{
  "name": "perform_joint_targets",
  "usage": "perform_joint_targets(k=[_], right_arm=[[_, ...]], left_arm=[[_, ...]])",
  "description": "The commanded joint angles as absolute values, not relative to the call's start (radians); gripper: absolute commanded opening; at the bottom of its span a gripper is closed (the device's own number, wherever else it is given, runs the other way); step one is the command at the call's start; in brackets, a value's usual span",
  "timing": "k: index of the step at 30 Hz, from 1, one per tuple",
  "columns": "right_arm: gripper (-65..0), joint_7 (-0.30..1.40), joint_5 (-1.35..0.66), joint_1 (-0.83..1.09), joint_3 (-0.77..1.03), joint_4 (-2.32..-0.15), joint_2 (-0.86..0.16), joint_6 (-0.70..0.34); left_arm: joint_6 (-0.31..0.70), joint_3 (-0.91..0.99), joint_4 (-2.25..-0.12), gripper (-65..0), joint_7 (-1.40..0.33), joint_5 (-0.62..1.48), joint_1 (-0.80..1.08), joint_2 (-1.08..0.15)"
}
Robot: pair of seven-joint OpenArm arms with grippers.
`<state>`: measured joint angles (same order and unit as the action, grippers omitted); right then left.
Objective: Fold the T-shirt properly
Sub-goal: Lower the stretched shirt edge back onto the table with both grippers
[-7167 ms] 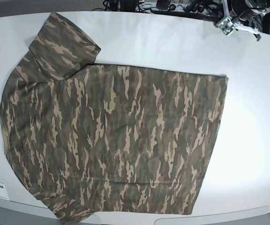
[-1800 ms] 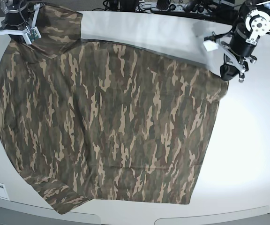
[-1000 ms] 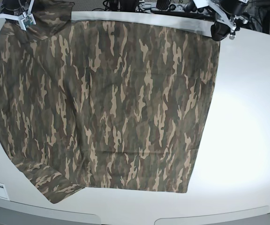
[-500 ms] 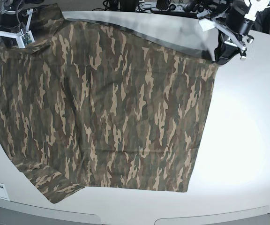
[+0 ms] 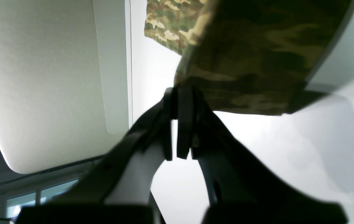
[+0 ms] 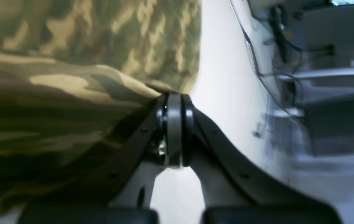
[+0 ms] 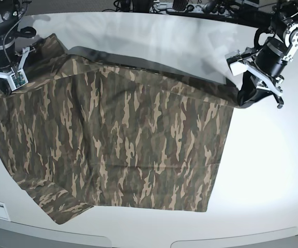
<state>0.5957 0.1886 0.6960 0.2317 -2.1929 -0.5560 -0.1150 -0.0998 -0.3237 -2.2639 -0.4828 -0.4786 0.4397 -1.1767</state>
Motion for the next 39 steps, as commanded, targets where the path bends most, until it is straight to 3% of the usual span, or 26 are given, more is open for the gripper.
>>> perform_joint_targets(k=[1, 5, 19, 23, 27, 34, 39], right_arm=[[-65.0, 0.576, 0.181, 0.674, 0.245, -2.178, -0.569, -0.114], [-65.0, 0.568, 0.11, 0.58, 0.242, -2.077, -0.569, -0.188], [-65.0, 0.556, 0.043, 0.465, 0.242, -2.027, -0.583, -0.177], [-65.0, 0.549, -0.005, 0.465, 0.242, -2.027, -0.583, -0.231], [-65.0, 0.549, -0.003, 0.465, 0.242, -2.027, -0.583, -0.219], [-65.0, 0.55, -0.001, 0.451, 0.242, -2.027, -0.583, -0.187], [-65.0, 0.55, -0.001, 0.449, 0.242, -2.027, -0.583, -0.187]], left_arm=[[-0.125, -0.315, -2.26, -65.0, -0.473, -0.484, 0.418, -1.193], [-0.124, -0.315, -2.202, -65.0, -0.463, -0.439, 0.376, -1.166], [-0.123, -0.315, -2.107, -65.0, -0.368, -0.384, 0.317, -1.058], [-0.122, -0.315, -2.107, -65.0, -0.36, -0.382, 0.312, -1.058], [-0.051, -0.315, -2.105, -65.0, -0.358, -0.371, 0.297, -1.058], [-0.036, -0.315, -2.105, -65.0, -0.338, -0.352, 0.26, -1.06], [0.06, -0.315, -2.105, -65.0, -0.311, -0.295, 0.219, -1.065]])
